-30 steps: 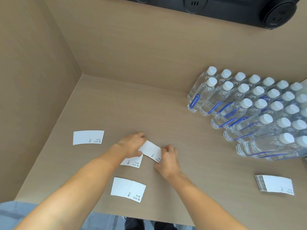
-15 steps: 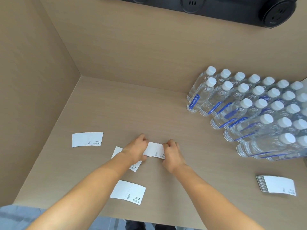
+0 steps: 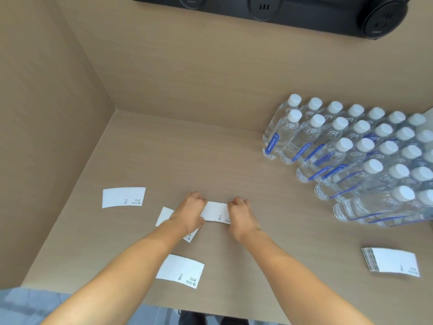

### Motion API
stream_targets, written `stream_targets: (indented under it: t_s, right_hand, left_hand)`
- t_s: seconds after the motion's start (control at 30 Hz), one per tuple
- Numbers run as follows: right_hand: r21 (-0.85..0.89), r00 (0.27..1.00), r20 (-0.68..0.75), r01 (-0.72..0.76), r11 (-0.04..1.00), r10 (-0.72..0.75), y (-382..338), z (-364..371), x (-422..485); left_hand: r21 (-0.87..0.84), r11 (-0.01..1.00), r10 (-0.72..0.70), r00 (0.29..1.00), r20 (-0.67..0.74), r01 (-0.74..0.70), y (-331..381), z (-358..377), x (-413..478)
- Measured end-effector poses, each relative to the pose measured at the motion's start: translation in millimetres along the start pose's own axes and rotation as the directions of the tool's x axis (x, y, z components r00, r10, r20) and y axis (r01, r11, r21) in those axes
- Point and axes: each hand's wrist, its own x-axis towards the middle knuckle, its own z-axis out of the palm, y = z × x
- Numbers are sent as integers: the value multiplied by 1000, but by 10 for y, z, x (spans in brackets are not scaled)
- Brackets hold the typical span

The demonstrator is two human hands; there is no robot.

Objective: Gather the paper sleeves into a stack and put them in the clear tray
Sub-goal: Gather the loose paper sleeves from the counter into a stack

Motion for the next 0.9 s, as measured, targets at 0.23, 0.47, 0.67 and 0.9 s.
stream_targets:
  t_s: [0.23, 0.47, 0.67, 0.9]
  right_hand:
    - [10, 1000, 1, 18, 1000, -18, 28, -20, -39]
    - [9, 1000, -13, 20, 1000, -20, -66, -86, -136]
    - [49, 998, -38, 49, 998, -47, -363, -211, -137]
    - [84, 991, -80, 113, 990, -107, -789, -270, -151]
  left_hand:
    - [-43, 999, -14, 1000, 7, 15, -50, 50, -11]
    - [-18, 1000, -21, 1000, 4, 21, -201, -140, -30]
    - [75, 994, -85, 995, 62, 80, -500, -437, -230]
    - [168, 984, -72, 997, 30, 66, -715, -668, -438]
